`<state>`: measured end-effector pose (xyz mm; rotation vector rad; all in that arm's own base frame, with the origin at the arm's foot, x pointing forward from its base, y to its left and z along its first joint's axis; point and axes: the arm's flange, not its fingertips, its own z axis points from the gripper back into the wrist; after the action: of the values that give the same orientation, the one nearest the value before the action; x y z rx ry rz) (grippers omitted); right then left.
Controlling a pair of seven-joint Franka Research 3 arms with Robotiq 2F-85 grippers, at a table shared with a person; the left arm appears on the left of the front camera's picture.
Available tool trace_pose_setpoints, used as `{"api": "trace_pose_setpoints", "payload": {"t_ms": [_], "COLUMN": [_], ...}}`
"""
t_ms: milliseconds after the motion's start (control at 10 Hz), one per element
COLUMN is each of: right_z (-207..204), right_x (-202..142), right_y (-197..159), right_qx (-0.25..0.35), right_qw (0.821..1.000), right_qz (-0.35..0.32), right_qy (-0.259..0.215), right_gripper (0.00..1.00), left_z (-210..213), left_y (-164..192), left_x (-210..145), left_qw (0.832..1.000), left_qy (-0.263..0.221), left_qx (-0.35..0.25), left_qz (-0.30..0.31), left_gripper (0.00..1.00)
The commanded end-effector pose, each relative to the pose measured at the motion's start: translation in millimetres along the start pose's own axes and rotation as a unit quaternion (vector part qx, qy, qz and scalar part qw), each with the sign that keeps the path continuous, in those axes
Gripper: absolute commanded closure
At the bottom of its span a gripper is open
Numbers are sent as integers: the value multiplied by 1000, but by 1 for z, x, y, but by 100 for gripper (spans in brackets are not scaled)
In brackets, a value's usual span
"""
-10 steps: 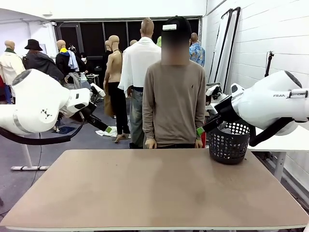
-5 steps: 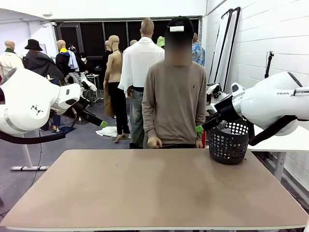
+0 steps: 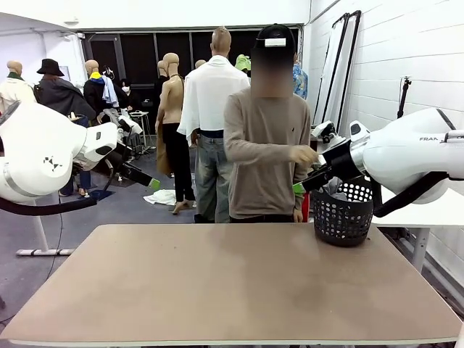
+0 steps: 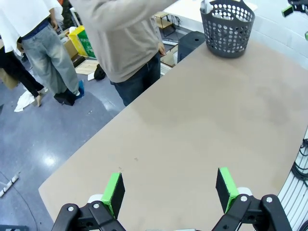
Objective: Fold the training pants.
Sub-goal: Grab both ends of the Training pants handed by a person.
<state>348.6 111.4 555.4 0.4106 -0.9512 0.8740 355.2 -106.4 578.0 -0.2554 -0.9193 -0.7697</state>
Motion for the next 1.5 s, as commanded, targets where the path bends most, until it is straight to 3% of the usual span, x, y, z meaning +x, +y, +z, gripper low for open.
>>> {"api": "trace_pose_setpoints", "payload": {"t_ms": [0,1400], "right_z": [1,1], "right_x": [0,0], "right_y": [0,0], "right_qx": [-2,-2], "right_qw": [1000,1000], "right_qz": [1,1], "right_qy": [0,0], "right_gripper": [0,0], "left_z": [0,0], "left_y": [-3,-3], "left_x": [0,0], "left_qw": [1000,1000], "left_qy": [4,4], "left_qx": [-4,-4], "left_qz": [-11,-11], "left_gripper": [0,0]}}
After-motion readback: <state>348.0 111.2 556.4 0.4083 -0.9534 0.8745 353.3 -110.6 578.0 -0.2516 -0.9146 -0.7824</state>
